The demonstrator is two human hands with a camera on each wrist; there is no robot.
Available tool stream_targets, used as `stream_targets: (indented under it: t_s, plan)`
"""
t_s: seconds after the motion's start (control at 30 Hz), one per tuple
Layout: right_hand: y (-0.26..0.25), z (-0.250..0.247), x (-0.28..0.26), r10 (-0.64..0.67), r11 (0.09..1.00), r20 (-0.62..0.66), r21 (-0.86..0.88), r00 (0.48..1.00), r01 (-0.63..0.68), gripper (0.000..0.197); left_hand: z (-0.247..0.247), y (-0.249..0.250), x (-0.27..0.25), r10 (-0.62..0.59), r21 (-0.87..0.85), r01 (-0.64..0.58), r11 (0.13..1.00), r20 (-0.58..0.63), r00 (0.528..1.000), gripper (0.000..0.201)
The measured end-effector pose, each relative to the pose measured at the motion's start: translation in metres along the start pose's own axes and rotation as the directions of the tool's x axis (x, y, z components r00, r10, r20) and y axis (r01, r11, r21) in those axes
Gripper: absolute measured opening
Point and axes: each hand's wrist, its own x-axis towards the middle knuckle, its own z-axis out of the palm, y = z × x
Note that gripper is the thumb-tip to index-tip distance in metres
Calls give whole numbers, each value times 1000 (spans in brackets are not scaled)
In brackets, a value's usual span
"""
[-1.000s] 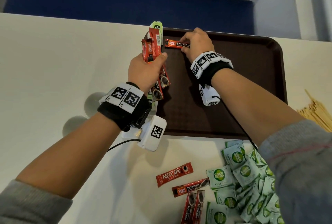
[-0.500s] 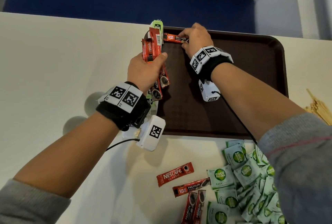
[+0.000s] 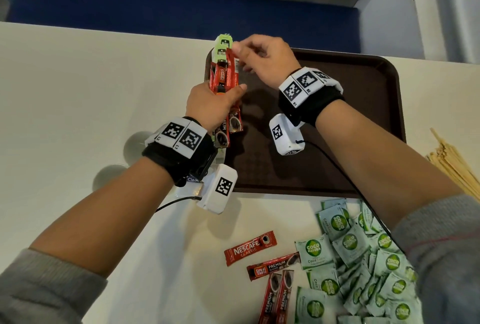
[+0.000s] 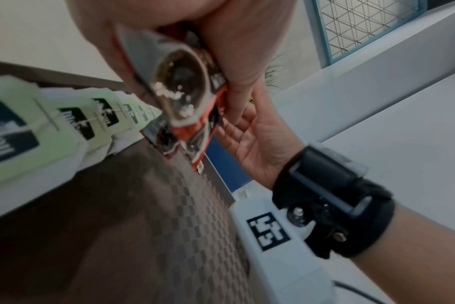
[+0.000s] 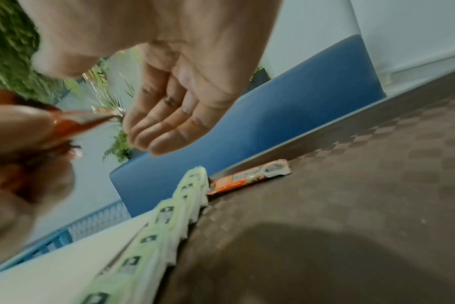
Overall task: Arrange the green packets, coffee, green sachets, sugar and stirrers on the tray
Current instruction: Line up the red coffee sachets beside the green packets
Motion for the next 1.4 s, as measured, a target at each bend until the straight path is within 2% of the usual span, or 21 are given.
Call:
stream_targets:
  t_s: [0.1, 0.27, 0.37, 0.6, 0.83, 0.93, 1.0, 1.17, 1.3, 1.4]
  plan:
    - [-10, -3, -6, 15, 997, 106, 68, 994, -22, 24, -1, 0, -4, 3, -14, -3, 1000, 34, 999, 31]
    - [-16, -15, -16, 32, 967, 174, 245, 984, -75, 16, -3, -2, -10, 36, -33, -35, 999, 49, 998, 34]
    - [-14, -19, -18, 28, 942, 162, 326, 986, -80, 15, -5, -1, -14, 30, -51, -26, 998, 72, 997, 28]
    - [-8, -25, -24, 67, 860, 103, 498, 992, -110, 16, -11, -3, -17, -73, -176, 95, 980, 128, 989, 30]
    - [-6, -25, -30, 71, 907, 40, 412, 997, -81, 22, -11, -3, -16, -98, -261, 135, 956, 148, 984, 33]
    - [-1, -25, -32, 57, 924, 22, 377, 998, -61, 27, -8, -3, -16, -99, -298, 137, 945, 140, 985, 14]
    - [2, -26, -33, 47, 930, 30, 363, 998, -54, 32, -8, -3, -16, -88, -307, 125, 943, 133, 987, 9]
    - [6, -27, -37, 45, 945, 62, 322, 997, -63, 41, -9, -3, -14, -89, -270, 108, 957, 82, 993, 7]
    - [6, -24, -39, 84, 933, -9, 352, 996, -75, 43, -7, -2, -14, -69, -229, 81, 970, 60, 996, 7]
    - [1, -20, -39, 145, 920, -60, 375, 988, -112, 60, -5, -4, -15, -33, -206, 49, 977, 82, 996, 9]
